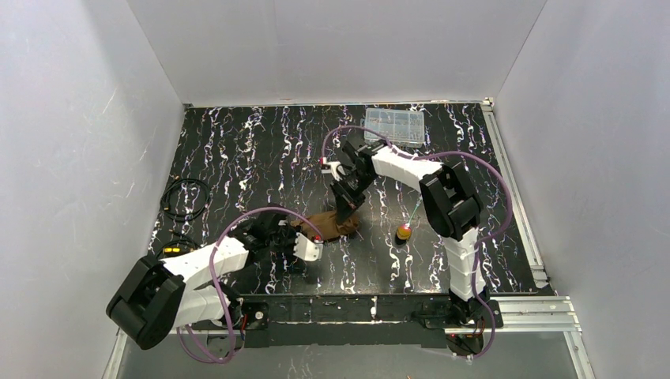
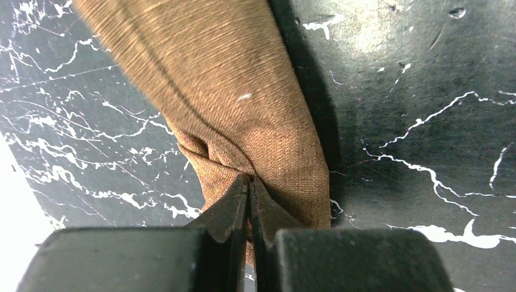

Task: Fold the napkin into a case and place the utensils inside
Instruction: Stuff the top corner of the smaller-rectangle-folded napkin into the folded napkin.

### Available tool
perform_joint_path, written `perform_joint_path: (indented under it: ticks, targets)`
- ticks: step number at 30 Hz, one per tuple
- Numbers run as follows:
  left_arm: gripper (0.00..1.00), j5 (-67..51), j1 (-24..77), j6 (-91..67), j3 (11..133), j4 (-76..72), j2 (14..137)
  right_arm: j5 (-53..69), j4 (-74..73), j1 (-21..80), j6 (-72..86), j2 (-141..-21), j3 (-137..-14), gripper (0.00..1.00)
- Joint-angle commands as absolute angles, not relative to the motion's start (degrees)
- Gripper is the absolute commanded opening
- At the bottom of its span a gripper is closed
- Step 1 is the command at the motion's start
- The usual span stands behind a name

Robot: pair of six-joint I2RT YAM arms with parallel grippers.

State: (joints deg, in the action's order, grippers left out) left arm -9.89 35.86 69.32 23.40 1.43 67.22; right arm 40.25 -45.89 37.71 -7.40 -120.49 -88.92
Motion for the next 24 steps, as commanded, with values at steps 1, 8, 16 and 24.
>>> perform_joint_path:
  ticks: [1, 8, 16, 24]
  targets:
    - [0.00, -9.9, 36.1, 73.2, 19.8, 5.2, 68.5, 46.2, -51.0, 38.7, -11.5, -120.2, -97.6, 0.01]
    - [0.00, -11.2, 36.2, 75.1, 20.3, 7.9, 66.9, 43.1, -56.6, 37.7, -15.7, -127.5, -102.0, 0.01]
    - [0.00, -13.6, 36.2, 79.1, 18.3, 10.6, 62.1, 44.7, -50.8, 32.9, -13.2, -132.4, -98.1, 0.01]
    - [0.00, -12.6, 36.2, 78.7, 18.6, 10.4, 62.6, 39.9, -44.3, 30.5, -10.5, -127.9, -87.6, 0.89]
